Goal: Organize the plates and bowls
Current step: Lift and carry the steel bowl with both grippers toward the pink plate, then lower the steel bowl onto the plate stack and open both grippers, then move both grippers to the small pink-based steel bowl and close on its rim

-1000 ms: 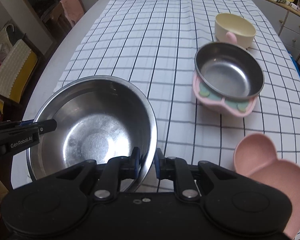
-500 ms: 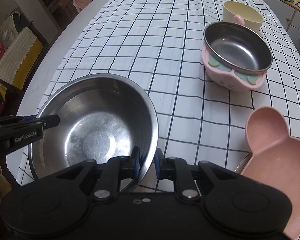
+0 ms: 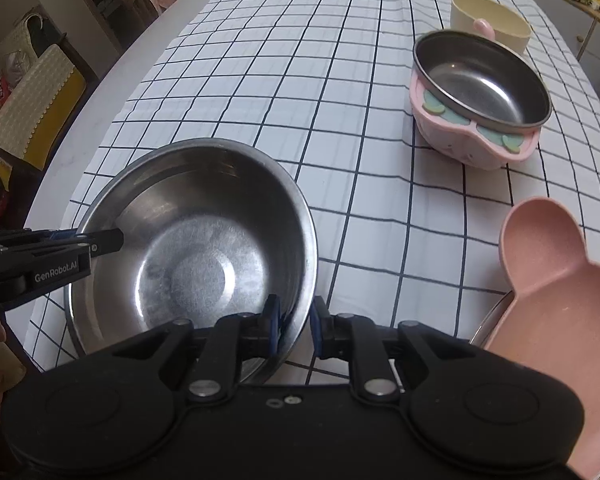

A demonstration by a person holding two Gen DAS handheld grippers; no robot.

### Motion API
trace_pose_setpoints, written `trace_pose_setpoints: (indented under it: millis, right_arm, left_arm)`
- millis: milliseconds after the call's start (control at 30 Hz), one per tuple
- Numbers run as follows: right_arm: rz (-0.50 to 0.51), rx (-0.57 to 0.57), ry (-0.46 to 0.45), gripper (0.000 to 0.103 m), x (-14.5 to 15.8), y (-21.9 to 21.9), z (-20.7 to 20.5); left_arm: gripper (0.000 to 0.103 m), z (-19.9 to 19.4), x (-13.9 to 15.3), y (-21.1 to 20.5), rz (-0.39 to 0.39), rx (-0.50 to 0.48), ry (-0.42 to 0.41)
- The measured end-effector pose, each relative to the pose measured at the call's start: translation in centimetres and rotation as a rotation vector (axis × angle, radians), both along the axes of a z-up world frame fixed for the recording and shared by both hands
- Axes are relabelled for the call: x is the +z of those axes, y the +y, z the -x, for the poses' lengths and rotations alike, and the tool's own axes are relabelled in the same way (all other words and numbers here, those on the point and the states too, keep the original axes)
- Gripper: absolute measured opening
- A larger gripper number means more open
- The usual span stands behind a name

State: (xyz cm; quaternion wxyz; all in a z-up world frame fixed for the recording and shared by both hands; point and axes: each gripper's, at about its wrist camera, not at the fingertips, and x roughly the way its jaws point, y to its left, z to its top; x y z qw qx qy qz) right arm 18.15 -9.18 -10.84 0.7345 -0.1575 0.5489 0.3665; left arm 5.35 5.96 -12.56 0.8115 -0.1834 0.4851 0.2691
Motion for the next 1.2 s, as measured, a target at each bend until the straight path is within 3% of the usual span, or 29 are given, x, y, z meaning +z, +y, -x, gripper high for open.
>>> trace_pose_setpoints:
  millis: [267, 433, 633, 900, 1067, 1200]
  right_arm:
    - [-0.021, -0.013, 0.002, 0.026, 0.8, -0.7, -0.4]
    - [-0.060, -0.014, -0.017, 0.029, 2.2, -1.2, -0.8]
    - [-0.118, -0.026, -0.059, 0.039, 4.8, -2.0, -1.8]
    - [-0.175, -0.055, -0.131, 0.050, 8.1, -2.9, -4.2]
    - [-0.197, -0.095, -0.210, 0.062, 10.0, -3.7, -6.5]
    - [-0.211, -0.131, -0.243, 0.065, 11.2, -4.4, -8.3]
  left_arm:
    - [0.022, 0.0, 0.3, 0.2, 0.010, -0.025, 0.008]
    - [0.045, 0.6, 1.7, 0.2, -0.013, -0.021, -0.027]
    - [0.049, -0.1, 5.4, -0.3, -0.073, -0.068, -0.103]
    - [0.052, -5.0, 9.6, -2.0, -0.102, -0.204, -0.208]
    - [0.054, -9.0, 10.8, -3.4, -0.121, -0.307, -0.238]
    - [0.058, -11.9, 11.4, -4.6, -0.142, -0.387, -0.260]
